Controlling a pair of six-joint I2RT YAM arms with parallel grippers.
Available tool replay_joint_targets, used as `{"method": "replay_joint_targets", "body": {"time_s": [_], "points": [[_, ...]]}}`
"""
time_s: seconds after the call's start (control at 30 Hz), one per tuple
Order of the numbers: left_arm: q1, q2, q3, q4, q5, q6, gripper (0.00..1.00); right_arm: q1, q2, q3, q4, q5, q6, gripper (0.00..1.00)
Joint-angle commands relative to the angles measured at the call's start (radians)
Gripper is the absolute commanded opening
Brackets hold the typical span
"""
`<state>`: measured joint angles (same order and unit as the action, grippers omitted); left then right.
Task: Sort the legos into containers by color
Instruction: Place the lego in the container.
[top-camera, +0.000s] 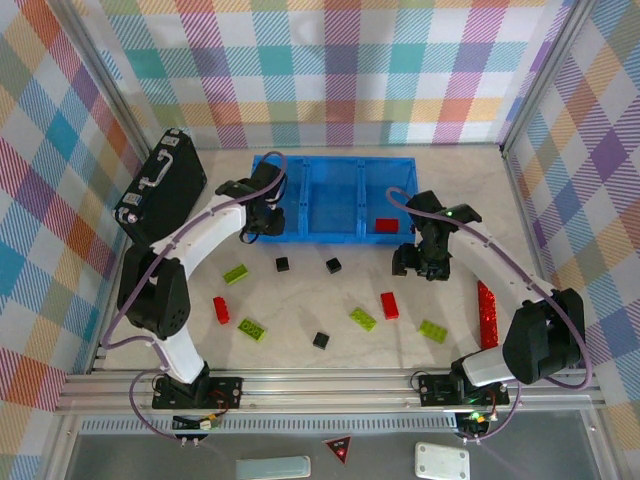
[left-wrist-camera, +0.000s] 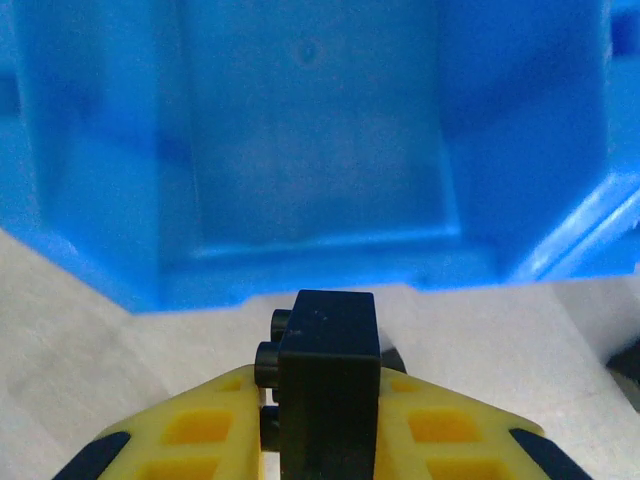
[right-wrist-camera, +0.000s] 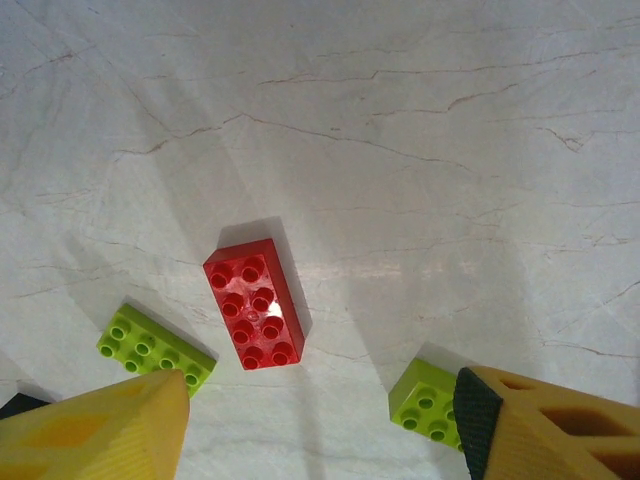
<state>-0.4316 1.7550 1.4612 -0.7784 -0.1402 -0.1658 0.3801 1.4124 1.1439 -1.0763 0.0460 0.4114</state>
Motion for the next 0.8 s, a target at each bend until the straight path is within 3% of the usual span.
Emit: {"method": "replay_joint_targets", "body": {"time_s": [0.0,0.47,0.77], "points": [[0.018,0.041,0.071,0.004,0.003,0.044,0.25,0.004,-0.029,-0.006,-0.041,0.014,0.015,0.72],[0.082,0.253,0.330,-0.021,0.021,0.104,0.24,0.003,-0.051,0.017,-0.074,0.016,-0.006,0.72],[0.109,0.357,0.403,-0.009,0.053,0.120,0.23,0.003,-0.041,0.028,-0.083,0.015,-0.001,0.72]]}}
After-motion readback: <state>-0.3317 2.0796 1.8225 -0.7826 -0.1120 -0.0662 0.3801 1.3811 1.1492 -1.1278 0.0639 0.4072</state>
